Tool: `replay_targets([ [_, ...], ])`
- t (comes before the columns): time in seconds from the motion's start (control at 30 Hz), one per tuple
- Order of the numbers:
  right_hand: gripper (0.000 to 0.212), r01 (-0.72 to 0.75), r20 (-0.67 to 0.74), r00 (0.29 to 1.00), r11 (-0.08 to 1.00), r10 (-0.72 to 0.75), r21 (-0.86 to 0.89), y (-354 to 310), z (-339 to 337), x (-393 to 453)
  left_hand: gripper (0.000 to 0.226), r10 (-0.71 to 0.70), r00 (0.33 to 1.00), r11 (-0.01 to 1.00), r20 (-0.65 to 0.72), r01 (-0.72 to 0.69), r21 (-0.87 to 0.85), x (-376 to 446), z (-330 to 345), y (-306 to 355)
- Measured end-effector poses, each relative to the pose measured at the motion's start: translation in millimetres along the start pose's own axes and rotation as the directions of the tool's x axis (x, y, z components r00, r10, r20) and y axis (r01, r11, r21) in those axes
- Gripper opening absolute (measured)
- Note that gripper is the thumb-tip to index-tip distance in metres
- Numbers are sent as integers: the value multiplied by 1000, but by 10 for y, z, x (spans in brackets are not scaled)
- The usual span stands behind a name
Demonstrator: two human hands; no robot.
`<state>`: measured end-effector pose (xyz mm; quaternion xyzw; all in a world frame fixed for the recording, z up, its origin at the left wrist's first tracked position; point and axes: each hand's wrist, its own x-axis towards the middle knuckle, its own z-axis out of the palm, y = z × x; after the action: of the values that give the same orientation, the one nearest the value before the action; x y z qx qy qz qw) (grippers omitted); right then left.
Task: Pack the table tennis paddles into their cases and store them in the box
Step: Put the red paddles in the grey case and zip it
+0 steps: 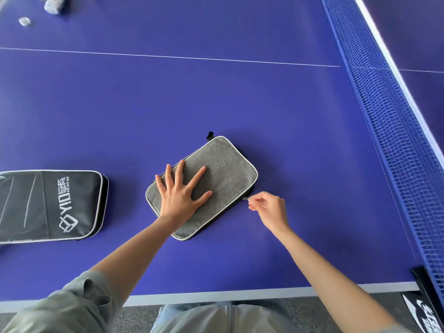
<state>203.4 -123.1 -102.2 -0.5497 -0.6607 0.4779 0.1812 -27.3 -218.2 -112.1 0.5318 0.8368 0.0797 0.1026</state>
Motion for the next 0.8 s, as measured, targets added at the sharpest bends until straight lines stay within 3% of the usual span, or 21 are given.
replay_targets([
  [0.17,7,11,-15,1000,998,-10,59,23,-184,312,66,-15,999,1000,39,15,4,35,-62,11],
  [0.3,6,33,12,999,997,-34,67,64,-244,403,70,-130,989,987,71,136,-90,248,-106,309],
  [0.47,6,217,31,976,976,-217,8,64,-232,319,86,-226,961,962,158,246,-121,702,-19,889],
  [0.63,4,274,162,949,962,-269,-9,213,-266,91,86,-50,997,999,56,50,17,679,93,985],
  [0.8,10,363,265,908,925,-324,-115,358,-248,-112,85,152,988,983,-9,-150,102,431,190,944],
])
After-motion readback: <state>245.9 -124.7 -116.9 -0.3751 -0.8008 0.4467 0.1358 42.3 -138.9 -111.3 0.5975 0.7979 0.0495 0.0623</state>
